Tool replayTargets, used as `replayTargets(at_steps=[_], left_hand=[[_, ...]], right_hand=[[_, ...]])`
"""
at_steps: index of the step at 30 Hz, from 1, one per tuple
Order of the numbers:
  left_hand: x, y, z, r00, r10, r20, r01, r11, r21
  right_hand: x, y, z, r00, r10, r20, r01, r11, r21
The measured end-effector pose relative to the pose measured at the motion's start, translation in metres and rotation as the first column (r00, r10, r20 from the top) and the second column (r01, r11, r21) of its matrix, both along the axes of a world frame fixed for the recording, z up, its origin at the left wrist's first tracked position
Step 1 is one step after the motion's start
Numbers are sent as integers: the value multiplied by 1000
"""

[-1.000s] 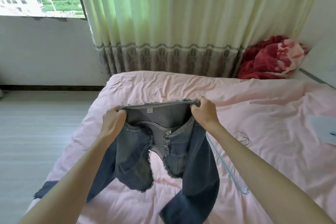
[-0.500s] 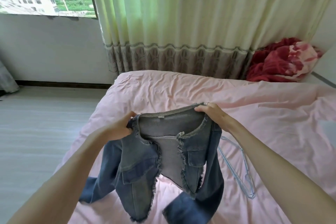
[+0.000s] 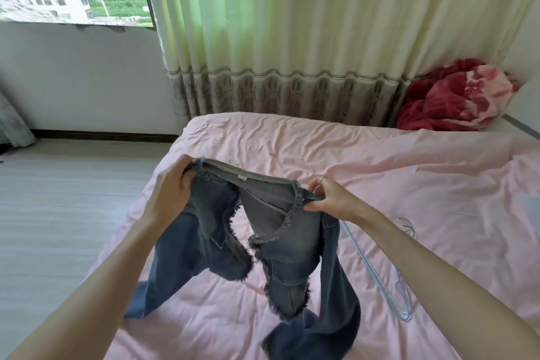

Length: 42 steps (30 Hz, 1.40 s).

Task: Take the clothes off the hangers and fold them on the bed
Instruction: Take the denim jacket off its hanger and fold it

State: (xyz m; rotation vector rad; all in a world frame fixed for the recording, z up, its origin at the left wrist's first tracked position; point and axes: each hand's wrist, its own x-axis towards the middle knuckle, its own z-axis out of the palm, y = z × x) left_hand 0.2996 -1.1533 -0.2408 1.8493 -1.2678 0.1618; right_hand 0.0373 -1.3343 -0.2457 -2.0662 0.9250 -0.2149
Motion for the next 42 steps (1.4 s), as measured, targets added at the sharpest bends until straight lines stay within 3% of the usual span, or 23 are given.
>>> replayTargets(at_steps=[5, 8, 10, 13, 17, 21, 24, 27, 32, 37, 42], left_hand=[[0, 2, -5, 995, -11, 96, 19, 997, -79], [-5, -4, -7, 999, 41, 3, -40, 997, -73], [-8, -8, -10, 989, 94, -115, -95, 995, -4], [-9, -10, -19, 961, 139, -240, -118, 988, 101], [-12, 3, -39, 965, 94, -246, -36, 972, 232], [-5, 18, -37, 923, 5, -385, 184, 872, 454], [-1, 24, -25, 868, 3, -496, 304, 787, 536], [6, 19, -23, 899, -2, -438, 288, 756, 587], [19, -5, -68, 963, 48, -267, 159, 698, 698], [37, -47, -117, 979, 119, -165, 19, 752, 658], [75, -132, -158, 979, 202, 29, -173, 748, 640]], right_hand=[[-2, -5, -8, 954, -195, 228, 225, 967, -116], [5, -3, -14, 914, -338, 224, 386, 895, -223], [10, -1, -17, 905, -350, 243, 404, 886, -229], [17, 1, -24, 886, -375, 274, 415, 904, -106], [10, 2, -46, 903, -397, 164, 393, 918, 59], [-10, 8, -53, 980, -193, -43, 197, 933, 302], [-16, 6, -50, 991, -82, -102, 119, 893, 433], [-10, 1, -51, 991, -80, -109, 120, 894, 432], [12, -15, -88, 971, -200, -128, 228, 933, 278], [48, -55, -129, 937, -324, -132, 340, 933, 120], [98, -128, -164, 900, -417, -125, 418, 908, -19]])
